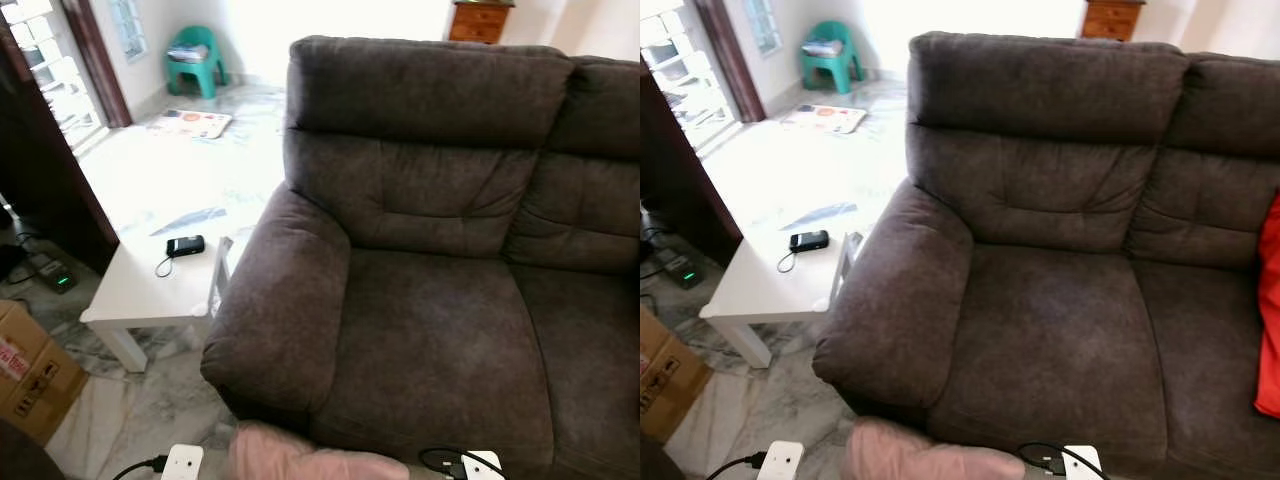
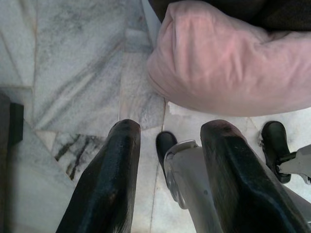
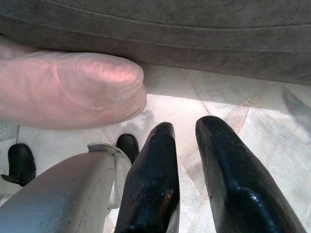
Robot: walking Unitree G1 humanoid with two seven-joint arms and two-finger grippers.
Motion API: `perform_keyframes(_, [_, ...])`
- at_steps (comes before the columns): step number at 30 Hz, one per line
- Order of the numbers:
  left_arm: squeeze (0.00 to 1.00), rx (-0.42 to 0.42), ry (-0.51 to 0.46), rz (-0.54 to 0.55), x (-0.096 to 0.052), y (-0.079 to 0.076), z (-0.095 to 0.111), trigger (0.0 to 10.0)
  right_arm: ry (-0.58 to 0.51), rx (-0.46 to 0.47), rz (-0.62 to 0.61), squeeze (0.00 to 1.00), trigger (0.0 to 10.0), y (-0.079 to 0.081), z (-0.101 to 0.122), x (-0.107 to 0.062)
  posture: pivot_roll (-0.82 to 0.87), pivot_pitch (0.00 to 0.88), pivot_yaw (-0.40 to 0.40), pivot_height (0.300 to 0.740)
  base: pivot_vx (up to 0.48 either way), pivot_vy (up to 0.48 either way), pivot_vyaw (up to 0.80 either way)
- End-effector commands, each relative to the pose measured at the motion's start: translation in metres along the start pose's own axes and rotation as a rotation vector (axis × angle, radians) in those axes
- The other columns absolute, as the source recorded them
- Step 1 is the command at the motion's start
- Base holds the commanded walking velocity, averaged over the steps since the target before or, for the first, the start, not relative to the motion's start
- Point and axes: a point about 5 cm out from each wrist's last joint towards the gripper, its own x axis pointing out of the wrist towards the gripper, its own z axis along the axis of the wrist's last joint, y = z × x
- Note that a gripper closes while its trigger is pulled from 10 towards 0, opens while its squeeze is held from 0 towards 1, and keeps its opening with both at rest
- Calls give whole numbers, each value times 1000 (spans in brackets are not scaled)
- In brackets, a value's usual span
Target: Move the pillow to the sofa from floor
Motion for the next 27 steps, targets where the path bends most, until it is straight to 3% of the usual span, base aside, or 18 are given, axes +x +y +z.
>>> perform_keyframes(1, [0,-23,8,5,-1,2,-4,10000,3,-13,5,0,10000,1,0,0,-10,0,-9,740,0,0,-788])
perform_keyframes(16, [0,-30,1,5,-1,1,-2,10000,-10,1,2,0,10000,1,2,0,-6,0,-8,740,0,367,-53])
perform_keyframes(27, [0,-38,3,4,-1,1,-2,10000,-3,-15,5,0,10000,2,1,0,-4,0,-6,740,0,62,-784])
